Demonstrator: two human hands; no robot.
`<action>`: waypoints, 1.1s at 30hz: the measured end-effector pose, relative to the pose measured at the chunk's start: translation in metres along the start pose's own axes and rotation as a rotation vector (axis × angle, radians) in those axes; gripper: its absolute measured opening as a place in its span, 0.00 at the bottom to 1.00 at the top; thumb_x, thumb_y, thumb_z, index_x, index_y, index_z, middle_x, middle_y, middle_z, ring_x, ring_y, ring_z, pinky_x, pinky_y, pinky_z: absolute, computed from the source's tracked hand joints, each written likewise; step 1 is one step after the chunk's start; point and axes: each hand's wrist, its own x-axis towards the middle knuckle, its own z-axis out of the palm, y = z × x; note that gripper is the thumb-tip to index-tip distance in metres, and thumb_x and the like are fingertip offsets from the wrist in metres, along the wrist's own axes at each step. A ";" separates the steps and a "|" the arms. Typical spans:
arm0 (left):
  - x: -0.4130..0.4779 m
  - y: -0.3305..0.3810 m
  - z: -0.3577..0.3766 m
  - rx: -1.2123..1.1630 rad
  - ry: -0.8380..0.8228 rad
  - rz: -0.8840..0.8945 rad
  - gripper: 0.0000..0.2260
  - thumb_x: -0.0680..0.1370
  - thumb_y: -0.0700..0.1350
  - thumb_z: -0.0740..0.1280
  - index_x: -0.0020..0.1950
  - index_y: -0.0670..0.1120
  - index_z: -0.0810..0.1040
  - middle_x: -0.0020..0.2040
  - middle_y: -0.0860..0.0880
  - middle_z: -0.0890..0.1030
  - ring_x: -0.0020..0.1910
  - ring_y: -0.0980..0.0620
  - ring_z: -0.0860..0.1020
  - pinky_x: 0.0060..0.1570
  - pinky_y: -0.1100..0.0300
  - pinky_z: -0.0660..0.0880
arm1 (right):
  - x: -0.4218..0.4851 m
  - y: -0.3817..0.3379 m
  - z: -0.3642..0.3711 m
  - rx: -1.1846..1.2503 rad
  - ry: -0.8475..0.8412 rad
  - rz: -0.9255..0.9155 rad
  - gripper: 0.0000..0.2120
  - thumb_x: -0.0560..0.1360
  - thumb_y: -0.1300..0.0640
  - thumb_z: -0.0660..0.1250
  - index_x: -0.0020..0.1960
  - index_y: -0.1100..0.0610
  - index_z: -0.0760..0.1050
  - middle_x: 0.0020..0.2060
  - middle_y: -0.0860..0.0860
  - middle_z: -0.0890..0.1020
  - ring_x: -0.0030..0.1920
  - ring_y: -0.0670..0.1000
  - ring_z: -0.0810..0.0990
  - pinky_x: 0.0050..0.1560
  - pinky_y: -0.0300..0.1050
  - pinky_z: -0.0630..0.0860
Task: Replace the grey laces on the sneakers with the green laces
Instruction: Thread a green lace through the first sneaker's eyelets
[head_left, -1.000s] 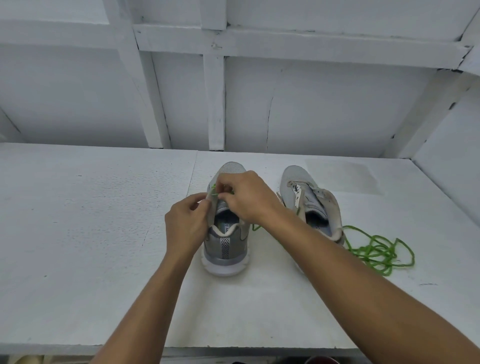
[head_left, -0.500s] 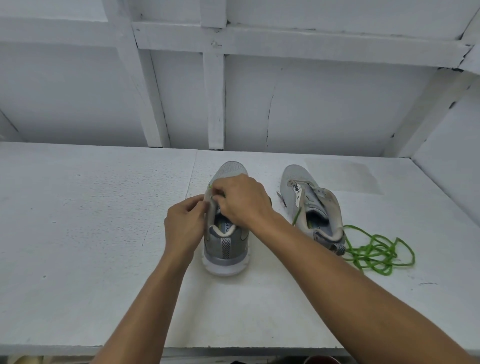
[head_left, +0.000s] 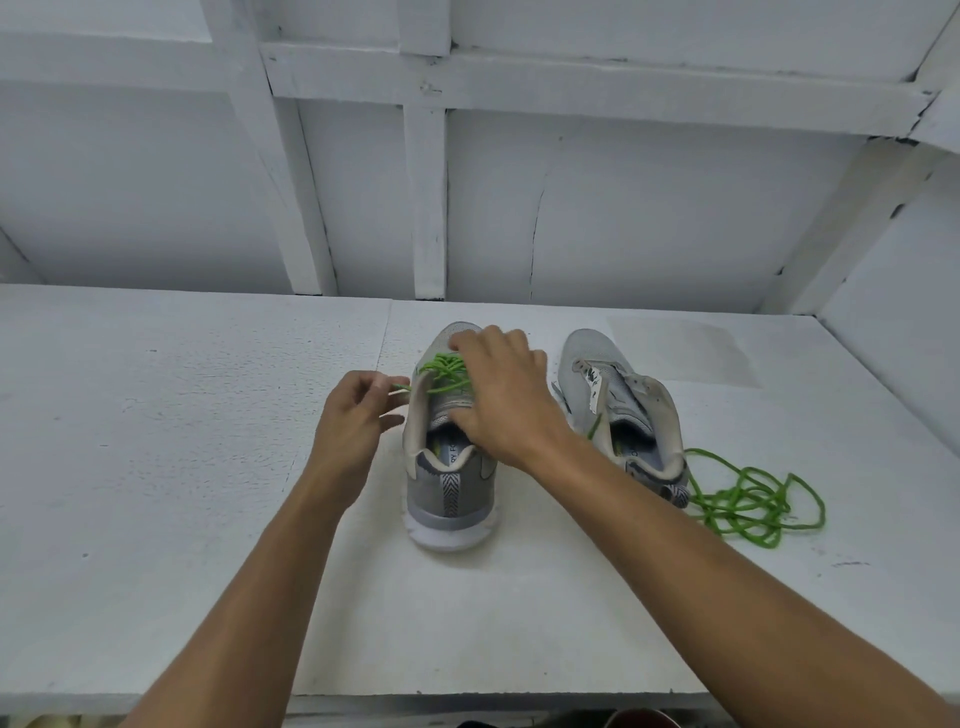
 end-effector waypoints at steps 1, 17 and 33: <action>0.002 -0.002 -0.002 -0.150 0.029 -0.038 0.10 0.84 0.40 0.55 0.45 0.42 0.71 0.51 0.42 0.82 0.51 0.45 0.82 0.52 0.51 0.77 | -0.006 0.003 0.002 0.005 0.022 0.044 0.29 0.69 0.55 0.71 0.67 0.54 0.66 0.58 0.52 0.70 0.58 0.56 0.66 0.54 0.51 0.65; 0.011 0.040 -0.024 0.630 -0.328 0.076 0.07 0.82 0.51 0.62 0.57 0.56 0.78 0.30 0.53 0.77 0.25 0.58 0.69 0.29 0.62 0.64 | -0.042 0.008 0.022 0.458 0.156 0.548 0.26 0.70 0.43 0.73 0.57 0.55 0.64 0.53 0.50 0.68 0.49 0.50 0.70 0.46 0.47 0.71; 0.028 0.051 -0.071 0.892 -0.348 0.057 0.08 0.80 0.49 0.65 0.45 0.47 0.79 0.37 0.52 0.84 0.40 0.53 0.82 0.41 0.58 0.74 | -0.042 0.015 0.019 0.573 0.049 0.569 0.24 0.74 0.38 0.67 0.64 0.50 0.71 0.55 0.48 0.72 0.53 0.47 0.72 0.50 0.41 0.67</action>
